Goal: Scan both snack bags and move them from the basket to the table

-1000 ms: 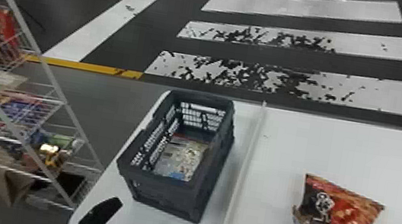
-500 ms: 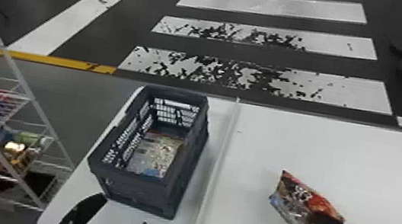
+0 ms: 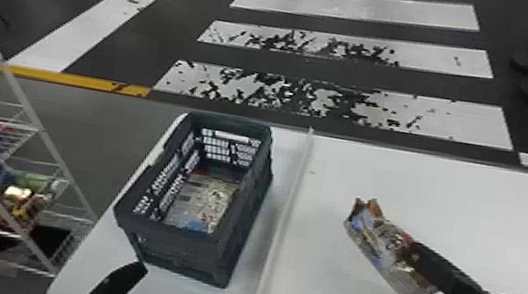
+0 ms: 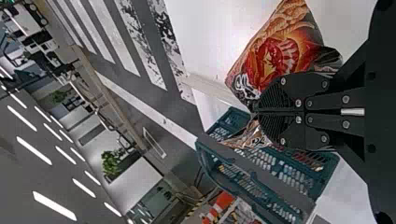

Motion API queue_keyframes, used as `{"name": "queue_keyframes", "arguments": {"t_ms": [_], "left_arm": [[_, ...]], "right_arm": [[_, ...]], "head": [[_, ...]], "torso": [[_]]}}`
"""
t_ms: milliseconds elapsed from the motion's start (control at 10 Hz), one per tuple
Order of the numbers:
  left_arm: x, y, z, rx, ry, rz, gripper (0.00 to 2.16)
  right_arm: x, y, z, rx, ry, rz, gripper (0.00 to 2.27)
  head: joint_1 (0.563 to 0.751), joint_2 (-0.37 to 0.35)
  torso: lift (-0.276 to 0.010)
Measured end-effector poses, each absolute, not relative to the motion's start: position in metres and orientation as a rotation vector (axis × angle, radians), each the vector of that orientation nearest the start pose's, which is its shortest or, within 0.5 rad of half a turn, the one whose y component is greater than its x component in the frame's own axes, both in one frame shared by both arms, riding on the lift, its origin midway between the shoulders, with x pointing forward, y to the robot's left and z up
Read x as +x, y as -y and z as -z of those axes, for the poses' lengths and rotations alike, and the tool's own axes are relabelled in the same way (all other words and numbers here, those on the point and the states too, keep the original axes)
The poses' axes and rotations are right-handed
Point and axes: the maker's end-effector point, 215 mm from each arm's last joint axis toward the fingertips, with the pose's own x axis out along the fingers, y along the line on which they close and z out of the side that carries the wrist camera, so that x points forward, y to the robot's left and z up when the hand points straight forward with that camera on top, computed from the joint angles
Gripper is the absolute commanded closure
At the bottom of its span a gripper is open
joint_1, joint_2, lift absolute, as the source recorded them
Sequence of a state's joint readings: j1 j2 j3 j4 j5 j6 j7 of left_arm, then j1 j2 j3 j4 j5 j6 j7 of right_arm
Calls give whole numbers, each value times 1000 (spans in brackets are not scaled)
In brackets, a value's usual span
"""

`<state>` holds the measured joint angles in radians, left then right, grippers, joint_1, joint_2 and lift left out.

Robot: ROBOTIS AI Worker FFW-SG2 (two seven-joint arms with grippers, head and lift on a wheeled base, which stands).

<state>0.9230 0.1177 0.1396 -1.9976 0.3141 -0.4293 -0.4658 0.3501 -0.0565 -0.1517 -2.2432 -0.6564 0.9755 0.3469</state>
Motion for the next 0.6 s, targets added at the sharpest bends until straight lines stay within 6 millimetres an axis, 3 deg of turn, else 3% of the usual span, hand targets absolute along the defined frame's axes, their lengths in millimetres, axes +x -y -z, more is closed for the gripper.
{"name": "queue_keyframes", "arguments": {"t_ms": [200, 600], "left_arm": [[283, -237, 370, -105, -22, 332, 16], [285, -235, 369, -95, -19, 341, 16]], "right_arm": [[430, 149, 362, 818, -534, -512, 2250], [425, 205, 387, 1087, -561, -351, 2250]], "head": [[695, 163], [695, 50]], "torso": [[-98], [-98]]}}
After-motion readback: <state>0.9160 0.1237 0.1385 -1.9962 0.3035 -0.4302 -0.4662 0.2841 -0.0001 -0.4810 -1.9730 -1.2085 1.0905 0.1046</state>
